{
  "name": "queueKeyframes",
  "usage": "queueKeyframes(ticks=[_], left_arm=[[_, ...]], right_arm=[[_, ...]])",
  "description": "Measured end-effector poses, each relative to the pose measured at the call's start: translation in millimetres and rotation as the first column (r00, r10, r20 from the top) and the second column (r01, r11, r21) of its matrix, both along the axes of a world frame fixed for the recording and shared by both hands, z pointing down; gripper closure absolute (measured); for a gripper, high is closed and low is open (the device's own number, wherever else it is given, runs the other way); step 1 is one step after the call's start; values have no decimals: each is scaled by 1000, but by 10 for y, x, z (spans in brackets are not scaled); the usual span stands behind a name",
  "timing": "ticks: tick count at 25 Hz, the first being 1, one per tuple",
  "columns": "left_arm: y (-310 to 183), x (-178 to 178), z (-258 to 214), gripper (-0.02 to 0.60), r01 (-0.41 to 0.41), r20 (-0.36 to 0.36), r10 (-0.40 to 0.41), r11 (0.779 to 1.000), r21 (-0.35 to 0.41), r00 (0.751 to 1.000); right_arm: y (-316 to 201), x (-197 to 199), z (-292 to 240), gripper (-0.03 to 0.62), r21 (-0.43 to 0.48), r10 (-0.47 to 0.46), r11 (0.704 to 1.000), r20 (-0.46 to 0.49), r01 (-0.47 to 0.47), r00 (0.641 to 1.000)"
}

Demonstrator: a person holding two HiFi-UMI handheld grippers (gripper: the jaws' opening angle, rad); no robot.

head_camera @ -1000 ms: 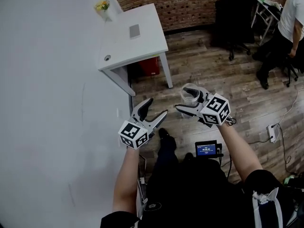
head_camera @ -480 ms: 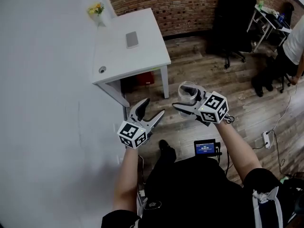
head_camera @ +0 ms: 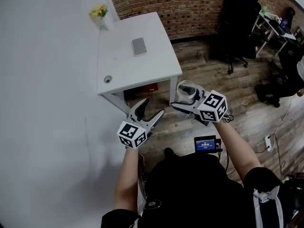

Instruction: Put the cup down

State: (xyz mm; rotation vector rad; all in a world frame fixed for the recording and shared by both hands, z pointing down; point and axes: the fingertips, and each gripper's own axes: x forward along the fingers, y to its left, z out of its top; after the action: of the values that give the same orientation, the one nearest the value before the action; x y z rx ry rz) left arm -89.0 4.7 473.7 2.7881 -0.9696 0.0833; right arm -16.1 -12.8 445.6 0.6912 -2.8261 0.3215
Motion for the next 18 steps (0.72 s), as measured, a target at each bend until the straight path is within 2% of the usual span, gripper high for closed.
queueKeyframes(ticks=[5, 12, 18], left_arm=[[-80, -40, -15, 241, 13, -9, -13, 1000, 4, 1000], [-219, -213, 85, 241, 2, 10, -2, 1000, -26, 1000], [-302, -213, 105, 241, -4, 12, 4, 1000, -31, 1000]], right_arm=[[-73, -31, 33, 238, 5, -11, 1000, -20, 11, 1000], [-263, -176, 100, 238, -29, 12, 1000, 12, -11, 1000], [-369, -195, 139, 238, -45, 28, 999, 28, -27, 999]])
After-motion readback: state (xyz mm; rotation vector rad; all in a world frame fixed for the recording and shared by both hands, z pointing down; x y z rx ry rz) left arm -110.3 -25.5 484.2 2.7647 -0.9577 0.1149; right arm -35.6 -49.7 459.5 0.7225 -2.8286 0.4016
